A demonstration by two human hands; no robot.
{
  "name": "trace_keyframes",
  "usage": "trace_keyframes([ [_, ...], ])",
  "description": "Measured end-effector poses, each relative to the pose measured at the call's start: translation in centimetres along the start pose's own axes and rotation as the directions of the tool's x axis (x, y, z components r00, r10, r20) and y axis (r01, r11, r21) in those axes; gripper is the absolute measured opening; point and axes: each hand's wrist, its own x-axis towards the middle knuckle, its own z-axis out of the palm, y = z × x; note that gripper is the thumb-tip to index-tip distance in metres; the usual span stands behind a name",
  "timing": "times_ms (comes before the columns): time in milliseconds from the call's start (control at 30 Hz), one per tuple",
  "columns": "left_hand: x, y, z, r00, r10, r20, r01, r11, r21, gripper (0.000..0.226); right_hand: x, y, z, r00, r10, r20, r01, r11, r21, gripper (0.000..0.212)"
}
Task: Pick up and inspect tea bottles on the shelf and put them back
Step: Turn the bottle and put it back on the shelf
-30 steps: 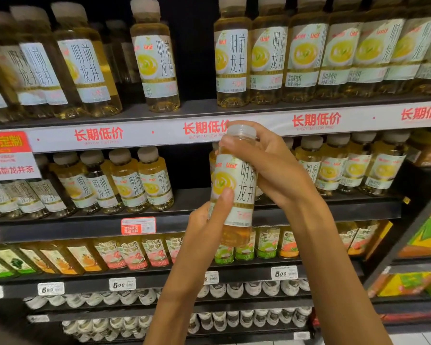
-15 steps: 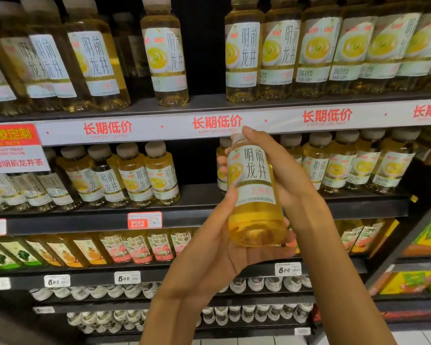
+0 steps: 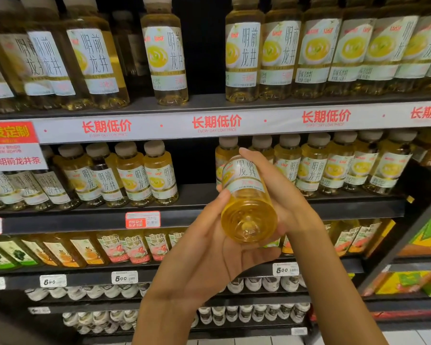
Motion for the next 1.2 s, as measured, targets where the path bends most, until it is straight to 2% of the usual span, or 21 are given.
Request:
trace_keyframes([
  [67, -0.3, -0.5, -0.5, 0.996, -0.008, 0.085, 0.007, 1.000, 0.007, 0.069, -0.1, -0.1, -0.1, 0.998, -0.060, 0.016, 0.061, 0.998, -0.013, 0.030],
  [167, -0.4, -1.1, -1.2, 0.983, 0.035, 0.180, -0.051, 0.995, 0.081, 0.057, -0.2, -0.5, -0.3, 0.967, -0.243, 0.081, 0.247, 0.968, -0.050, 0.029],
  [267, -0.5, -2.1, -1.8, 0.986, 0.131, 0.101, -0.153, 0.957, 0.246, 0.041, -0.9, -1.1, 0.3, 0.901, -0.401, 0.165, 0.424, 0.894, -0.142, 0.028],
  [400, -0.4, -2.4, -1.9, 0.973, 0.223, 0.067, -0.226, 0.839, 0.495, 0.038, -1.8, -1.8, 0.9, 0.858, -0.484, 0.172, 0.513, 0.797, -0.317, 0.032],
  [533, -0.2, -2.3, -1.9, 0.955, 0.292, 0.050, -0.266, 0.772, 0.578, 0.055, -2.8, -1.7, 1.0, 0.830, -0.525, 0.188, 0.550, 0.713, -0.435, 0.047],
  [633, 0.1, -2.3, -2.4, 0.947, 0.318, 0.054, -0.292, 0.774, 0.562, 0.059, -3.3, -1.4, 1.1, 0.755, -0.600, 0.266, 0.653, 0.644, -0.399, 0.053],
  [733, 0.0, -2.0, -2.7, 0.947, 0.304, 0.109, -0.317, 0.816, 0.482, 0.055, -3.6, -1.6, 1.1, 0.680, -0.628, 0.379, 0.730, 0.629, -0.267, 0.052],
  [833, 0.0, -2.0, -2.7, 0.949, 0.278, 0.148, -0.309, 0.733, 0.606, 0.052, -3.8, -1.9, 1.3, 0.643, -0.622, 0.447, 0.747, 0.638, -0.185, 0.054],
  [900, 0.0, -2.4, -2.4, 0.935, 0.324, 0.144, -0.335, 0.676, 0.656, 0.048, -3.9, -1.9, 1.4, 0.635, -0.609, 0.476, 0.747, 0.641, -0.176, 0.056],
  [967, 0.1, -2.5, -2.0, 0.899, 0.422, 0.119, -0.387, 0.636, 0.667, 0.045, -4.1, -1.8, 1.3, 0.636, -0.629, 0.447, 0.756, 0.624, -0.198, 0.059],
  [1100, 0.5, -2.6, -1.5, 0.779, 0.627, 0.001, -0.437, 0.542, 0.718, 0.048, -4.4, -1.2, 1.2, 0.657, -0.694, 0.295, 0.753, 0.586, -0.299, 0.062],
  [1200, 0.7, -2.7, -1.3, 0.778, 0.629, 0.000, -0.431, 0.534, 0.727, 0.053, -4.2, -0.5, 1.7, 0.642, -0.730, 0.235, 0.757, 0.554, -0.346, 0.064],
])
